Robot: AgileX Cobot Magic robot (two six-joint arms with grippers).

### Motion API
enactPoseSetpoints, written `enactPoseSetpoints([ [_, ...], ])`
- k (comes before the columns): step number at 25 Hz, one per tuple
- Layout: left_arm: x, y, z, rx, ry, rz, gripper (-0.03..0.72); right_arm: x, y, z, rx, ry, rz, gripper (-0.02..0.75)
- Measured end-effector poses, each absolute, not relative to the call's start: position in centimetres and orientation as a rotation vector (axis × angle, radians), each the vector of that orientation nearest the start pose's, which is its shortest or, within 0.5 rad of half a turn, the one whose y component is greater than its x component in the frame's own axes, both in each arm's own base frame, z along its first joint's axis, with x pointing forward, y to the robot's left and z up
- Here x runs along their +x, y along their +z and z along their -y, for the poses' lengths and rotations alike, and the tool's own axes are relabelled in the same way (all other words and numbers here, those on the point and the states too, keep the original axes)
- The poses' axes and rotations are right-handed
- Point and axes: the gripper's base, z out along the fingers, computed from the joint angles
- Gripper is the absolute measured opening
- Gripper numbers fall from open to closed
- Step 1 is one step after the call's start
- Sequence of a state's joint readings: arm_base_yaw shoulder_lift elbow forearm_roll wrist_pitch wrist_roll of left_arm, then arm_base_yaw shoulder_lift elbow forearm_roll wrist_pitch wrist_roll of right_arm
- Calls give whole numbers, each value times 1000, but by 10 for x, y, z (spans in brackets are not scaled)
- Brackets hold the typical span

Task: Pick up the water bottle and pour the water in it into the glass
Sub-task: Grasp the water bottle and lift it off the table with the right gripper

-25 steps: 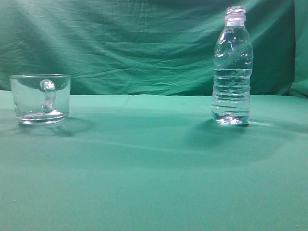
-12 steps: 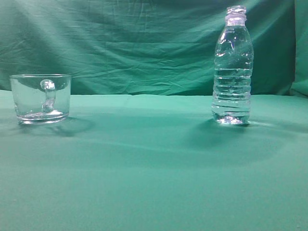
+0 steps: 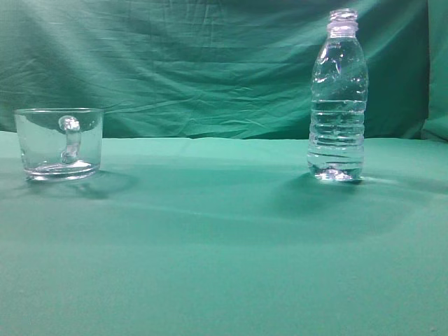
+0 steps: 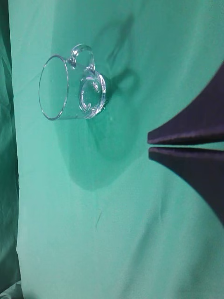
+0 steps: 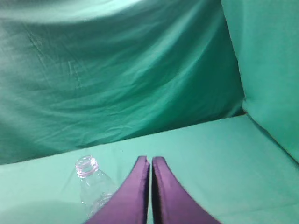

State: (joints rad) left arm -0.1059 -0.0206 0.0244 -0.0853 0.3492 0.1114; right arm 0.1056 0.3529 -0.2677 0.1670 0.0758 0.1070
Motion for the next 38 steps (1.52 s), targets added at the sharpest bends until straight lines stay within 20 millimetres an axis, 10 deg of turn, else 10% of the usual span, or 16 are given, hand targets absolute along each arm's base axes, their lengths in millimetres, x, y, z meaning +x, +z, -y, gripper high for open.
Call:
enactPoseSetpoints([
  [17, 52, 175, 8, 146, -79, -1830, 0, 171, 233, -58, -254, 279, -1797, 0],
  [28, 52, 175, 8, 146, -79, -1830, 0, 213, 192, -81, -321, 360, -1839, 632],
  [38, 52, 175, 8, 146, -79, -1830, 0, 251, 151, -99, -334, 419, -1872, 643],
])
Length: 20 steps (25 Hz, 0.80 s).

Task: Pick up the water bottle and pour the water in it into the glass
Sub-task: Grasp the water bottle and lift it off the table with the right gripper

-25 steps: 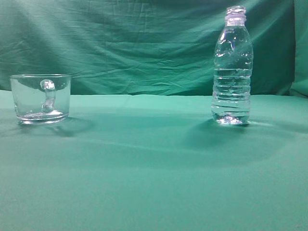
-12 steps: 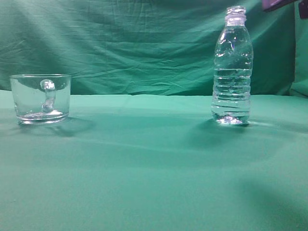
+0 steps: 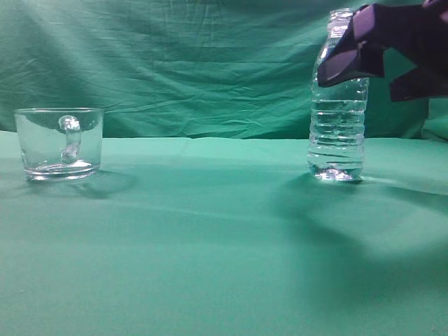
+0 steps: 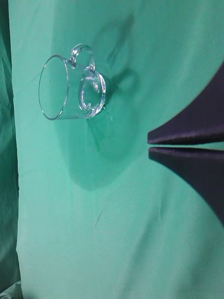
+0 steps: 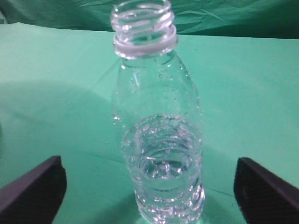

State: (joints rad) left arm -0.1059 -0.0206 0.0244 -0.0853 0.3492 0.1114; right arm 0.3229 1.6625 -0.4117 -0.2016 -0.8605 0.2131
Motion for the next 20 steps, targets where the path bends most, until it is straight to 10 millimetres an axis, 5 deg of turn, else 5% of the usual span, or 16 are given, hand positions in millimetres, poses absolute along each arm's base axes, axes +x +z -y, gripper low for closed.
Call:
enactPoseSetpoints([
  [12, 52, 175, 8, 146, -79, -1830, 0, 298, 122, -116, -333, 450, -1842, 643],
  [20, 52, 175, 8, 146, -79, -1830, 0, 303, 119, -118, -344, 450, -1826, 413],
])
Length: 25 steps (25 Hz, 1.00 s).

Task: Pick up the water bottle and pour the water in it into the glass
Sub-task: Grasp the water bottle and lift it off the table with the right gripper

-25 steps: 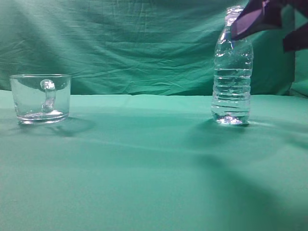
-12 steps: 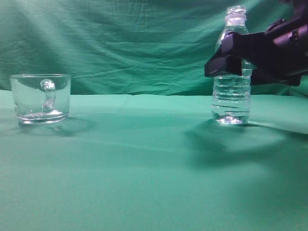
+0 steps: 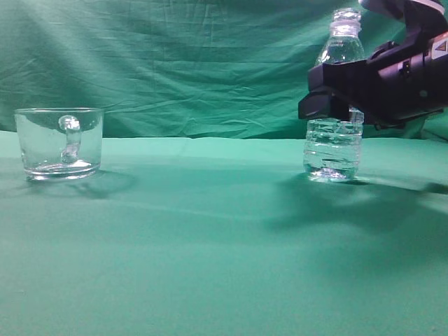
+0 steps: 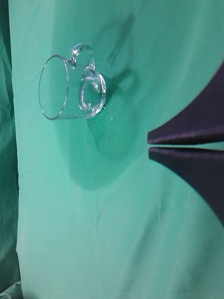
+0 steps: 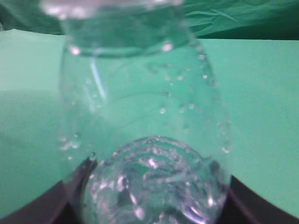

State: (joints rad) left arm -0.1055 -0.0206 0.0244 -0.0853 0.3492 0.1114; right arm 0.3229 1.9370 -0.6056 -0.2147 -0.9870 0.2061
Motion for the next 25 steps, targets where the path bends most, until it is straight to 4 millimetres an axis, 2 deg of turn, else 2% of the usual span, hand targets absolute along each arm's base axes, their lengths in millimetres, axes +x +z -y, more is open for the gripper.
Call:
enactPoseSetpoints([
  [1, 52, 175, 8, 146, -79, -1830, 0, 303, 119, -119, -351, 447, -1824, 418],
  [3, 52, 175, 8, 146, -79, -1830, 0, 303, 119, -119, -357, 443, -1823, 350],
  [4, 52, 175, 8, 146, -79, -1830, 0, 303, 119, -119, -359, 442, -1822, 356],
  [5, 52, 175, 8, 146, -79, -1830, 0, 303, 119, -119, -360, 440, -1822, 300],
  [6, 52, 175, 8, 146, -79, -1830, 0, 303, 118, -119, -361, 440, -1824, 286],
  [13, 52, 175, 8, 146, -79, -1830, 0, 300, 123, -121, -416, 453, -1820, 299],
  [15, 52, 175, 8, 146, -79, -1830, 0, 299, 134, -124, -451, 470, -1800, 299],
  [20, 52, 175, 8, 146, -79, -1830, 0, 310, 190, -137, -574, 484, -1758, 299],
  [25, 52, 175, 8, 146, -79, -1830, 0, 322, 228, -169, -744, 322, -1851, 299],
])
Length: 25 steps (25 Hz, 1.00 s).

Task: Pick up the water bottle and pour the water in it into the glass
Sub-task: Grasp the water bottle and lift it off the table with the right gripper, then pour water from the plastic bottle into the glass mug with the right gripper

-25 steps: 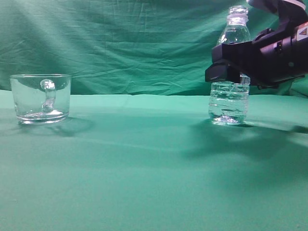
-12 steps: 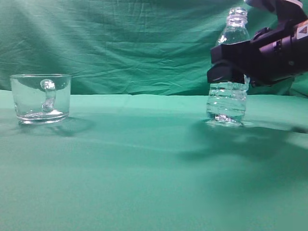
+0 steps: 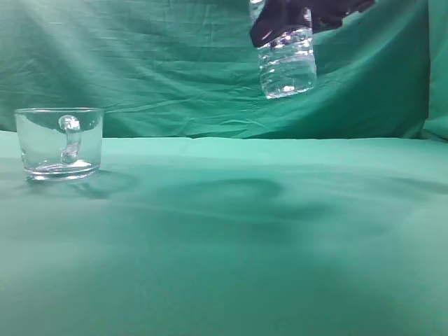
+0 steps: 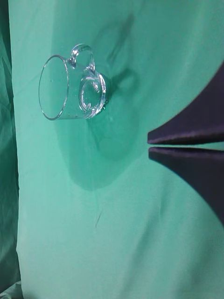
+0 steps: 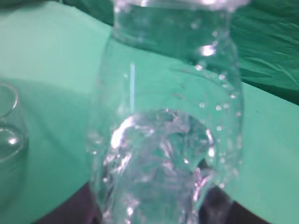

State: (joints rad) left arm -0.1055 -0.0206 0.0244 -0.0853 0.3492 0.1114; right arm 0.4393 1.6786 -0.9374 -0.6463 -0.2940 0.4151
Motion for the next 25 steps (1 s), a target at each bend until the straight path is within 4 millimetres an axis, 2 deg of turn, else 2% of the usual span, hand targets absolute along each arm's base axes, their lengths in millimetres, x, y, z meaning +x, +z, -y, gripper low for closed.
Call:
enactPoseSetpoints([
  [5, 52, 175, 8, 146, -79, -1830, 0, 329, 258, -215, -866, 147, -1891, 299],
  [8, 52, 175, 8, 146, -79, -1830, 0, 337, 262, -240, -942, 52, -1889, 299],
  [11, 52, 175, 8, 146, -79, -1830, 0, 347, 255, -263, -1014, -39, -1883, 299],
  [18, 52, 175, 8, 146, -79, -1830, 0, 366, 225, -311, -1244, -255, -1831, 299],
  [21, 52, 175, 8, 146, -79, -1830, 0, 371, 210, -326, -1331, -320, -1808, 299],
  [25, 52, 175, 8, 146, -79, -1830, 0, 369, 201, -338, -1442, -387, -1725, 299],
])
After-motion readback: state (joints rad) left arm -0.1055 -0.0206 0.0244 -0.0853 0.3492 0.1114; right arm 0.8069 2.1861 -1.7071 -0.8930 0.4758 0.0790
